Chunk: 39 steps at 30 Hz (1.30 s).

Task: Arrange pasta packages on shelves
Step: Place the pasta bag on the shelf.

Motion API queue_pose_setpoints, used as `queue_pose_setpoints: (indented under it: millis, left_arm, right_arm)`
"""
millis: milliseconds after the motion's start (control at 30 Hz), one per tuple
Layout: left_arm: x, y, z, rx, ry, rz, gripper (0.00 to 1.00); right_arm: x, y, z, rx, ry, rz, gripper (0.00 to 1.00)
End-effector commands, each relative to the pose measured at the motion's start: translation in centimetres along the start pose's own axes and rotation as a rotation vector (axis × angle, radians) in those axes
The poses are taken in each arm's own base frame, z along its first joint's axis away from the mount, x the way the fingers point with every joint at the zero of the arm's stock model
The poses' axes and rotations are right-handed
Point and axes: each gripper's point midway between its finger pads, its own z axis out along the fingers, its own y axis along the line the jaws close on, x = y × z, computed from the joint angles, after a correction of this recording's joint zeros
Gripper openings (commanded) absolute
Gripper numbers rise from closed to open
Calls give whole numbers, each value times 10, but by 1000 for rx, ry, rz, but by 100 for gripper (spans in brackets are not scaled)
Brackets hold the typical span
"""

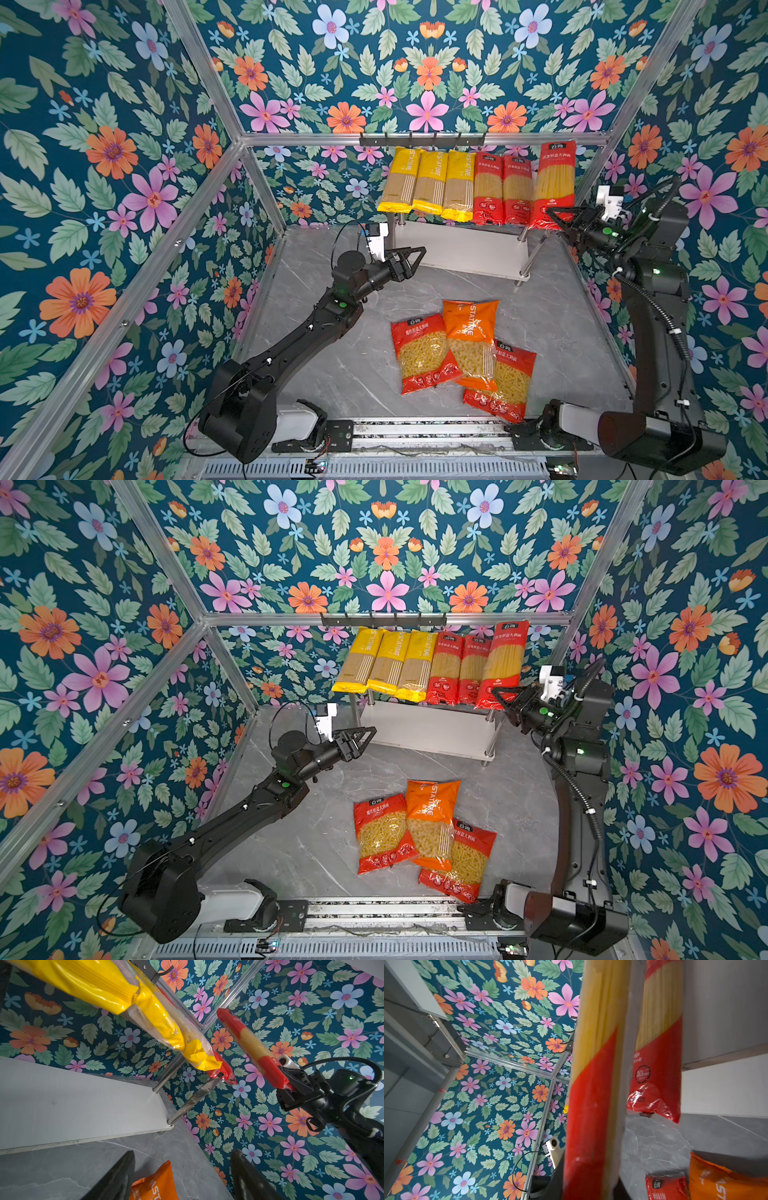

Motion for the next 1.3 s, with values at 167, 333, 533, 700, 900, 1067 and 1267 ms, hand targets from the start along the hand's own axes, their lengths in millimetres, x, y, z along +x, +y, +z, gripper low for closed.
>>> queue_pose_setpoints:
  millis: [167, 333, 533, 700, 900, 1067, 1267]
  left_arm:
    - [2, 5, -6, 12, -5, 19, 74]
    - [8, 11, -6, 4, 6, 13, 74]
    - [13, 17, -6, 15, 6, 4, 74]
    - [13, 20, -3, 18, 14, -6, 74]
    - [12, 24, 0, 8, 29, -10, 73]
    - [14, 28, 3, -2, 33, -22, 73]
    - [14, 30, 8, 4, 35, -46, 73]
  right_arm:
    - [-16, -14, -4, 73, 43, -77, 0]
    - [-23, -29, -3, 95, 54, -47, 0]
    - [-24, -51, 7, 126, 95, -5, 0]
    - [-19, -74, 13, 150, 128, 25, 0]
    - [-15, -85, 17, 157, 162, 24, 0]
    - [-19, -89, 22, 152, 173, 26, 0]
    - [-42, -89, 34, 140, 171, 31, 0]
